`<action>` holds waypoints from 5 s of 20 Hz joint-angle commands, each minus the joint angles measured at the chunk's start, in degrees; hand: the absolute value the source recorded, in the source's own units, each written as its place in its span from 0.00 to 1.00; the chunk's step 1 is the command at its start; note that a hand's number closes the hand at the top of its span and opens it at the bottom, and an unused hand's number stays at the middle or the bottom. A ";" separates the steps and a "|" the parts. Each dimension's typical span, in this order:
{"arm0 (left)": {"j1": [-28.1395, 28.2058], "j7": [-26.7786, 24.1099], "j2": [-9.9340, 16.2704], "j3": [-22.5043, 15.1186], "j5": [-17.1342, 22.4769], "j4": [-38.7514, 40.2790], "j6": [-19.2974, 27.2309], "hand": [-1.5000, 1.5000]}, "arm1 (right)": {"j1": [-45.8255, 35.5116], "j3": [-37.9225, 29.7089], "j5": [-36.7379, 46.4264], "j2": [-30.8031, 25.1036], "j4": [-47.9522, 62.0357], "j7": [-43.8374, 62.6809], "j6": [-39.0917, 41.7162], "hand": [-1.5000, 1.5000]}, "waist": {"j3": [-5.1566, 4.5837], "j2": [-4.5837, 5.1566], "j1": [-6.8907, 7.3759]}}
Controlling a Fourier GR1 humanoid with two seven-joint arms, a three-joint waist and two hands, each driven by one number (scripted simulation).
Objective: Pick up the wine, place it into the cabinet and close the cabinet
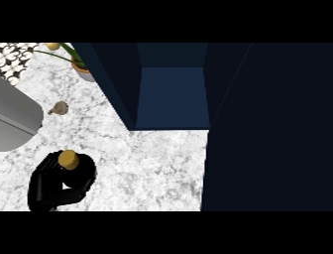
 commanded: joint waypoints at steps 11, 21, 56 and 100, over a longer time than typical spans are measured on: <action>2.35 -1.19 3.80 -4.46 -5.49 -8.33 -2.27 1.00 | 0.22 0.21 -3.82 0.82 -5.65 2.18 -0.27 0.00 | -0.18 0.15 0.53; 4.58 11.65 2.87 -6.75 1.16 -28.62 -4.90 1.00 | 2.37 -2.86 -6.77 0.20 -6.31 1.15 1.58 0.00 | -0.14 0.07 0.42; -26.80 39.89 -4.47 -43.53 -6.52 -33.76 45.04 1.00 | 4.39 -2.61 -6.78 0.93 -4.63 -0.22 3.69 0.00 | -0.18 0.30 -0.58; -32.35 18.08 -3.48 -34.41 3.61 -6.00 44.33 1.00 | 6.64 -2.71 -5.83 2.12 -6.52 -2.07 4.47 0.00 | -0.19 0.25 -0.09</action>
